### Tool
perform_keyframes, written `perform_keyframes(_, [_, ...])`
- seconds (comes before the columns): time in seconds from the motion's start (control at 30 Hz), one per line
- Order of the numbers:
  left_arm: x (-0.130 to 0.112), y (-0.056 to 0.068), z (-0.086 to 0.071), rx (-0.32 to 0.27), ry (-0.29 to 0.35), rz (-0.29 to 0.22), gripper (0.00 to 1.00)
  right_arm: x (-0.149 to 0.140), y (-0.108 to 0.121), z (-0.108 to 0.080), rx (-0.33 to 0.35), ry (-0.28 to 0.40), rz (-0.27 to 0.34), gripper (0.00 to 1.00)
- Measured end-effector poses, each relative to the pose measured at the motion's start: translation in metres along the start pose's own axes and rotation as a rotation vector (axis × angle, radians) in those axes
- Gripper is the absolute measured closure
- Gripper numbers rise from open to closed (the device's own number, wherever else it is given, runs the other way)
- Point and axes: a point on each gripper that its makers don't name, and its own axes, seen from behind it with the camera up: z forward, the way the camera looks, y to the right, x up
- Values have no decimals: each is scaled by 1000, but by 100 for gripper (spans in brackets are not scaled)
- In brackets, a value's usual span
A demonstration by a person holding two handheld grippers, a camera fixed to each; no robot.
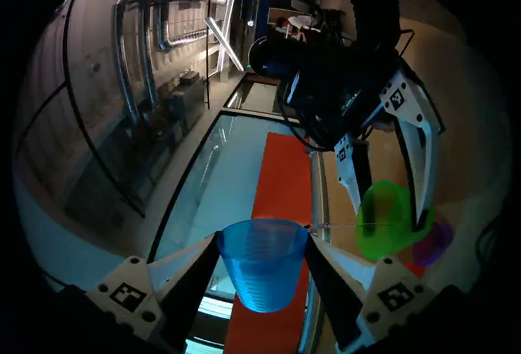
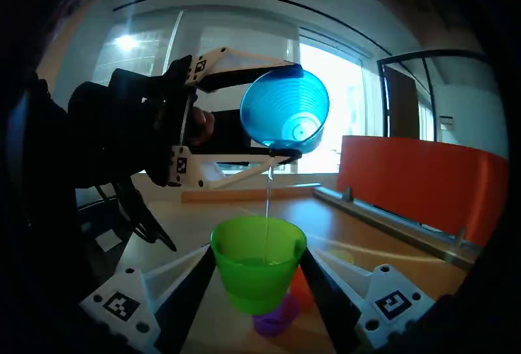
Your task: Pour water
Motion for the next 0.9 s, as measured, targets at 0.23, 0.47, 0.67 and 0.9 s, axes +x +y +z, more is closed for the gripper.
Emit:
perform_keyframes(0.23, [0,1,1,0,1,11,13,1,0,-1,0,2,-2,10])
perform_keyframes(0.47, [1,-1,1,5,2,20,13,1,0,-2,-2,4,-3,10])
perform_keyframes(0.67, [3,-1,1,4,3,33,13,3,-1,-2,-1,6,-6,10])
perform_keyframes(0.9, [7,-5,-3,6,5,44,13,4,0,-4,-1,7,-8,10])
